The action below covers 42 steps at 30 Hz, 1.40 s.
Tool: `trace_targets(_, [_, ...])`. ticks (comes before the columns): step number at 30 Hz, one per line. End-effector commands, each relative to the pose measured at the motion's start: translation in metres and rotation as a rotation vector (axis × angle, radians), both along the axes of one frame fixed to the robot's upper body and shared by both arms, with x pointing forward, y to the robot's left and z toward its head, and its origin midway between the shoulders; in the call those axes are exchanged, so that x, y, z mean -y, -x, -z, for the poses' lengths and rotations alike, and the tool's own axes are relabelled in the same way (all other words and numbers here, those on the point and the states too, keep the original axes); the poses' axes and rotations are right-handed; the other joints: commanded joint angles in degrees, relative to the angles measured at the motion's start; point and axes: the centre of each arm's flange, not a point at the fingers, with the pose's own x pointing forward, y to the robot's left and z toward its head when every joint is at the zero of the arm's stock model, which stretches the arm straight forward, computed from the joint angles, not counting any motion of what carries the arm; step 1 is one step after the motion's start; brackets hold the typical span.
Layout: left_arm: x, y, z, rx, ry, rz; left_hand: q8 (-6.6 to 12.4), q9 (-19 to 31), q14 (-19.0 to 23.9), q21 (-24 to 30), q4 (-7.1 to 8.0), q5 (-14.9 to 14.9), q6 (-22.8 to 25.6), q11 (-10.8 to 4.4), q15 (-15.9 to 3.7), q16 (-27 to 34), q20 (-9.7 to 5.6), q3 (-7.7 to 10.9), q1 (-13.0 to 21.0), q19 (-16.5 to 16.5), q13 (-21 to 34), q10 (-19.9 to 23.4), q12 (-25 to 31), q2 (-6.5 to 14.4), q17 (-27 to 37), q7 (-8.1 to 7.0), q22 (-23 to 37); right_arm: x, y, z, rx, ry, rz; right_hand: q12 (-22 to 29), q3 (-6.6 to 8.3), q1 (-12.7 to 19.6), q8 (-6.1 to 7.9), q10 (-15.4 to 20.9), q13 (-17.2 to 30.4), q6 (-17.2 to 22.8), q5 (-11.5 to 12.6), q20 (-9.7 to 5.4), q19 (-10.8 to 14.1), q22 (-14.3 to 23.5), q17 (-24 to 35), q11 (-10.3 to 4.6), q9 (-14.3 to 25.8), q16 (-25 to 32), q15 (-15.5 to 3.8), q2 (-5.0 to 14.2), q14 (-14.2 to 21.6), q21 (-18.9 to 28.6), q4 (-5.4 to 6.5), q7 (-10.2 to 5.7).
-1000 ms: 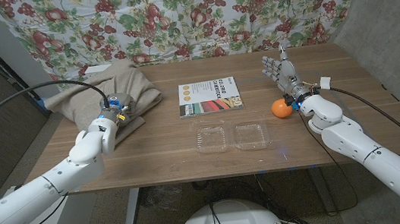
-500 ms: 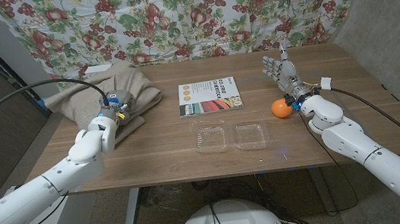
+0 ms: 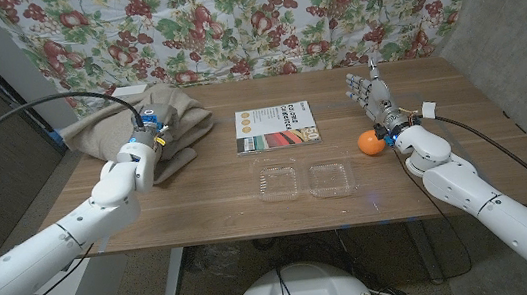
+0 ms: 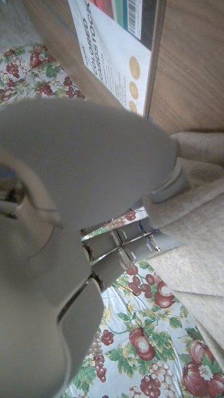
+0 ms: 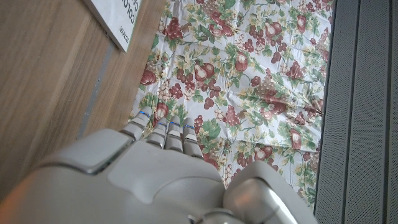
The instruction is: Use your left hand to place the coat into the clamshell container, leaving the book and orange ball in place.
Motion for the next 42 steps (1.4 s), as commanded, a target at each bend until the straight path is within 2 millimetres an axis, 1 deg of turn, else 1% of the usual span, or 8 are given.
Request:
trace_targets(1, [0.014, 0.02, -0.039, 0.118, -0.03, 0.036, 0.54, 0.11, 0.32, -0.51, 0.02, 0.76, 0.19, 0.48, -3.32, 0.31, -10.07, -0.19, 4.2, 1.36, 0.09, 0.3, 0.5, 3.86, -0.32, 0.23, 0.39, -0.001, -0.001, 0.0, 0.006, -0.007, 0.001, 0.37, 0.17, 0.55, 0.03, 0.33, 0.23, 0.45, -0.23, 0.24, 0.45, 0.2, 0.19, -0.22, 0.2, 0.3, -0.08, 0.28, -0.08, 0.23, -0.18, 0.17])
trace_targets(8, [0.018, 0.027, -0.053, 0.165, -0.038, 0.052, 0.69, -0.63, 0.94, -1.23, -0.15, 1.67, 1.44, 0.5, -3.3, 0.59, -9.86, 0.33, 4.13, 2.28, -0.99, 1.63, 0.63, 3.24, -0.57, 0.74, 0.86, -0.001, 0.001, 0.002, 0.005, -0.014, 0.007, 0.38, 0.19, 0.54, 0.03, 0.38, 0.23, 0.51, -0.24, 0.24, 0.45, 0.2, 0.19, -0.19, 0.2, 0.3, -0.09, 0.29, -0.07, 0.22, -0.18, 0.19])
trace_targets(13, [0.021, 0.032, -0.06, 0.193, -0.031, 0.059, 0.9, -0.6, 1.41, -1.52, -0.13, 2.25, 1.69, 0.88, -3.32, 0.55, -9.87, 0.72, 3.92, 2.69, -0.93, 1.72, 0.89, 2.86, -0.79, 1.05, 1.35, -0.001, 0.001, 0.004, 0.005, -0.019, 0.008, 0.36, 0.21, 0.54, 0.02, 0.36, 0.23, 0.52, -0.24, 0.23, 0.46, 0.2, 0.2, -0.18, 0.2, 0.32, -0.13, 0.31, -0.02, 0.22, -0.18, 0.17])
trace_targets(17, [0.022, 0.037, -0.066, 0.214, -0.043, 0.066, 1.08, -0.79, 1.68, -2.02, -0.19, 2.59, 2.27, 0.92, -3.78, 0.68, -9.82, 0.7, 3.83, 3.45, -1.86, 2.19, 0.68, 2.54, -1.19, 1.49, 1.46, -0.001, 0.002, 0.005, 0.004, -0.017, 0.008, 0.37, 0.23, 0.54, 0.01, 0.37, 0.23, 0.52, -0.25, 0.18, 0.47, 0.2, 0.2, -0.15, 0.2, 0.32, -0.19, 0.34, 0.0, 0.22, -0.18, 0.21])
trace_targets(19, [0.022, 0.043, -0.074, 0.242, -0.054, 0.063, 1.27, -0.38, 2.02, -1.88, -0.25, 2.89, 1.93, 0.86, -3.93, 0.49, -9.86, 0.83, 3.67, 3.93, -1.43, 1.9, 0.95, 2.14, -1.43, 1.37, 1.94, -0.001, 0.002, 0.006, 0.005, -0.019, 0.009, 0.37, 0.24, 0.54, 0.05, 0.4, 0.23, 0.63, -0.25, 0.2, 0.46, 0.2, 0.2, -0.14, 0.2, 0.32, -0.19, 0.35, -0.01, 0.21, -0.18, 0.16])
trace_targets(30, [0.025, 0.064, -0.102, 0.346, -0.104, 0.066, 1.29, -0.33, 2.79, -1.96, -0.19, 3.51, 1.35, 0.95, -4.3, -0.16, -10.09, -0.1, 3.6, 4.36, -1.9, 1.62, 1.0, 2.12, -1.49, 1.32, 1.76, 0.0, 0.005, 0.01, 0.007, -0.027, 0.009, 0.32, 0.29, 0.54, 0.12, 0.3, 0.23, 0.92, -0.26, 0.23, 0.46, 0.2, 0.2, -0.15, 0.2, 0.29, -0.21, 0.37, -0.06, 0.2, -0.18, 0.15])
trace_targets(41, [0.035, 0.075, -0.121, 0.413, -0.158, 0.067, 1.49, -0.25, 3.12, -2.33, -0.14, 4.41, 1.18, 0.99, -4.34, -0.95, -10.07, -1.05, 3.75, 4.53, -2.23, 1.65, 1.23, 2.31, -1.41, 1.45, 1.05, 0.003, 0.005, 0.015, 0.005, -0.041, 0.017, 0.33, 0.31, 0.54, 0.11, 0.33, 0.23, 1.02, -0.26, 0.26, 0.43, 0.2, 0.2, -0.26, 0.2, 0.28, -0.24, 0.37, -0.07, 0.18, -0.19, 0.26])
trace_targets(42, [0.037, 0.077, -0.123, 0.421, -0.165, 0.067, 1.5, -0.43, 3.08, -2.53, -0.09, 4.59, 1.39, 0.94, -4.33, -1.21, -10.04, -1.18, 3.74, 4.54, -2.35, 1.66, 1.24, 2.38, -1.59, 1.19, 0.81, 0.004, 0.006, 0.015, 0.005, -0.042, 0.018, 0.34, 0.32, 0.54, 0.1, 0.36, 0.23, 1.0, -0.26, 0.23, 0.45, 0.2, 0.2, -0.13, 0.2, 0.28, -0.23, 0.37, -0.07, 0.18, -0.19, 0.23])
